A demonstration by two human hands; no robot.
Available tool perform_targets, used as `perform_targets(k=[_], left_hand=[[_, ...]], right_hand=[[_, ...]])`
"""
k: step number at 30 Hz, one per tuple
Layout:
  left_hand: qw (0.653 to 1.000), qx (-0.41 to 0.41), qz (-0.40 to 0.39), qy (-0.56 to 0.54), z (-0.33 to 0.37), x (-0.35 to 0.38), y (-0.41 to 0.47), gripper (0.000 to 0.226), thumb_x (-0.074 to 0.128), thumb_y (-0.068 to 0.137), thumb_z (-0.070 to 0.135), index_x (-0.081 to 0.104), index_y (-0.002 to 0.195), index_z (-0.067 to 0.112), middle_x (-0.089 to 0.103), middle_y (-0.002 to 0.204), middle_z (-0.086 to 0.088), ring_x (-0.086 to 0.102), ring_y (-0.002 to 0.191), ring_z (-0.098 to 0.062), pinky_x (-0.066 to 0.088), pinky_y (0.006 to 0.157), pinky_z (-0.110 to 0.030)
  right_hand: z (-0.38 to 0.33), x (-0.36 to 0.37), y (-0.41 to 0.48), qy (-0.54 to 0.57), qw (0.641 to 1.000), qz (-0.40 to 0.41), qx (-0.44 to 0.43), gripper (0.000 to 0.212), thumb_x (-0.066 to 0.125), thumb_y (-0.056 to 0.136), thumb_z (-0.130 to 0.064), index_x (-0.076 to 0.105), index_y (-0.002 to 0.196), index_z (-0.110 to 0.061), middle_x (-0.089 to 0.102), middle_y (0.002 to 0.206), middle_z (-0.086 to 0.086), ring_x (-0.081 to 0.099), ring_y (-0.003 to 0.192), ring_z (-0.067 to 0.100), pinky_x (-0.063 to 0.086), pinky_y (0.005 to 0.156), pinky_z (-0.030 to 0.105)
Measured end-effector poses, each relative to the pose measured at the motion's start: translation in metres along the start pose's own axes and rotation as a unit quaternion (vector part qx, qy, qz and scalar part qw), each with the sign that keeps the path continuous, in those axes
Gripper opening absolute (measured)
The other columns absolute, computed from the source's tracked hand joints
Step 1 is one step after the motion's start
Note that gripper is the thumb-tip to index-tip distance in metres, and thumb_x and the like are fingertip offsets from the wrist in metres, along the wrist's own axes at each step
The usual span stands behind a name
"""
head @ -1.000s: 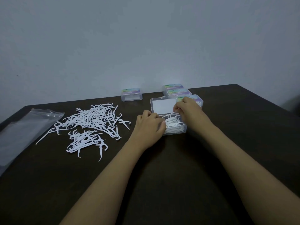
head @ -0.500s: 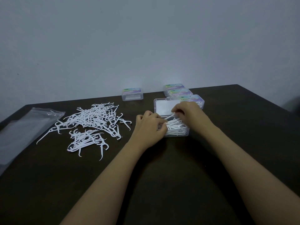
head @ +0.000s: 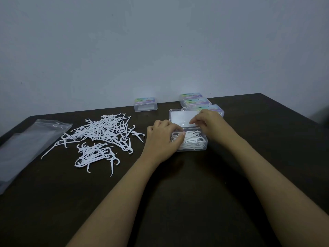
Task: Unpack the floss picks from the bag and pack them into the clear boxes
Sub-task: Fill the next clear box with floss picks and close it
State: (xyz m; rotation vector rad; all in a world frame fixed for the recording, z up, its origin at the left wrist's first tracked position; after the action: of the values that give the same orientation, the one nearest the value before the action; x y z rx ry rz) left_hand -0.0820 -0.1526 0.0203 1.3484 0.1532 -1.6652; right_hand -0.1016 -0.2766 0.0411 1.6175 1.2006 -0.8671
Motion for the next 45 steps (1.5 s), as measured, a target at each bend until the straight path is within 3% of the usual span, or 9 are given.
perform_targets(k=[5,8,11,16,20,23,28,37,45], left_hand=[[0.996,0.01,0.089,-0.007,0.001,-0.014,-0.004,0.07,0.011,0.08,0.053,0.048,0.132,0.023,0.04,0.134,-0.001,0.026,0.128,-0.014,0.018,0.099,-0.029],[0.996,-0.014,0.075,0.037,-0.004,-0.009,-0.007,0.075,0.0,0.08,0.052,0.017,0.148,0.023,0.013,0.155,-0.007,0.003,0.143,-0.02,0.001,0.114,-0.037],[0.995,-0.031,0.051,0.076,-0.008,-0.002,-0.009,0.069,-0.007,0.078,0.051,-0.012,0.142,0.025,-0.011,0.156,-0.006,-0.023,0.139,-0.014,-0.018,0.111,-0.038],[0.985,-0.035,0.098,0.136,-0.02,-0.019,-0.018,0.069,0.002,0.083,0.045,0.002,0.146,0.016,-0.001,0.156,-0.01,-0.021,0.136,-0.018,-0.016,0.112,-0.042],[0.976,-0.072,0.124,0.163,-0.047,-0.046,-0.035,0.072,0.003,0.082,0.044,0.015,0.148,0.014,0.007,0.156,-0.009,-0.01,0.142,-0.022,-0.013,0.112,-0.043],[0.965,-0.164,0.125,0.16,-0.084,-0.068,-0.054,0.074,0.001,0.082,0.044,0.018,0.148,0.017,0.007,0.157,-0.006,-0.004,0.145,-0.022,-0.011,0.113,-0.045],[0.943,-0.274,0.114,0.148,-0.128,-0.09,-0.081,0.049,0.03,0.097,0.032,0.031,0.144,0.017,0.016,0.155,-0.007,0.004,0.144,-0.024,-0.003,0.115,-0.048],[0.958,-0.252,0.051,0.124,-0.173,-0.111,-0.097,0.046,0.045,0.093,0.034,0.041,0.137,0.022,0.036,0.145,0.0,0.024,0.137,-0.019,0.006,0.116,-0.044],[0.968,-0.23,0.021,0.101,-0.173,-0.103,-0.094,0.035,0.051,0.089,0.035,0.058,0.122,0.024,0.05,0.129,0.0,0.039,0.124,-0.02,0.021,0.112,-0.037]], right_hand=[[0.009,-0.015,-0.008,0.065,0.992,0.112,-0.001,0.038,0.037,0.099,-0.027,0.048,0.134,-0.016,0.046,0.137,0.01,0.035,0.129,0.023,0.026,0.107,0.037],[0.006,0.003,-0.012,0.097,0.994,0.056,0.005,0.058,0.02,0.092,-0.055,0.021,0.145,-0.033,0.016,0.155,0.004,0.007,0.143,0.021,0.007,0.114,0.044],[-0.005,0.023,-0.015,0.03,0.999,0.008,-0.016,0.064,-0.008,0.077,-0.072,-0.009,0.137,-0.05,-0.012,0.157,0.0,-0.02,0.142,0.021,-0.011,0.113,0.047],[-0.032,0.021,-0.024,-0.035,0.995,0.065,-0.062,0.085,-0.028,0.06,-0.078,-0.016,0.136,-0.043,-0.019,0.155,0.003,-0.032,0.135,0.018,-0.019,0.11,0.041],[-0.076,0.036,-0.032,-0.018,0.988,0.08,-0.131,0.091,-0.015,0.075,-0.072,0.014,0.147,-0.024,-0.003,0.156,0.009,-0.021,0.138,0.017,-0.017,0.111,0.03],[-0.117,0.054,-0.035,-0.011,0.977,0.089,-0.193,0.087,-0.001,0.086,-0.067,0.038,0.141,-0.012,0.02,0.152,0.017,-0.004,0.139,0.027,-0.001,0.113,0.039],[-0.145,0.089,-0.025,-0.029,0.986,-0.002,-0.166,0.083,0.013,0.083,-0.07,0.017,0.148,-0.017,0.003,0.157,0.01,-0.012,0.144,0.021,-0.012,0.113,0.03],[-0.133,0.115,0.001,-0.059,0.994,-0.093,-0.025,0.096,0.035,0.076,-0.079,0.006,0.15,-0.023,0.012,0.155,0.01,0.009,0.142,0.027,0.011,0.111,0.051],[-0.141,0.108,0.007,-0.101,0.992,-0.048,-0.062,0.064,0.034,0.089,-0.062,0.043,0.134,-0.017,0.041,0.131,0.007,0.033,0.124,0.024,0.026,0.101,0.041]])
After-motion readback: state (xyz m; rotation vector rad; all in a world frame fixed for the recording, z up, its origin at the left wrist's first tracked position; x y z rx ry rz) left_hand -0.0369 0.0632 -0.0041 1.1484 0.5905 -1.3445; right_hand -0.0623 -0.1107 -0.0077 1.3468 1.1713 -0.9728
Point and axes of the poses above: each hand's wrist, its own y-axis towards the middle knuckle, its own x-axis out of the palm, z = x × y, the point moved 9 cm from there along y, towards the middle knuckle
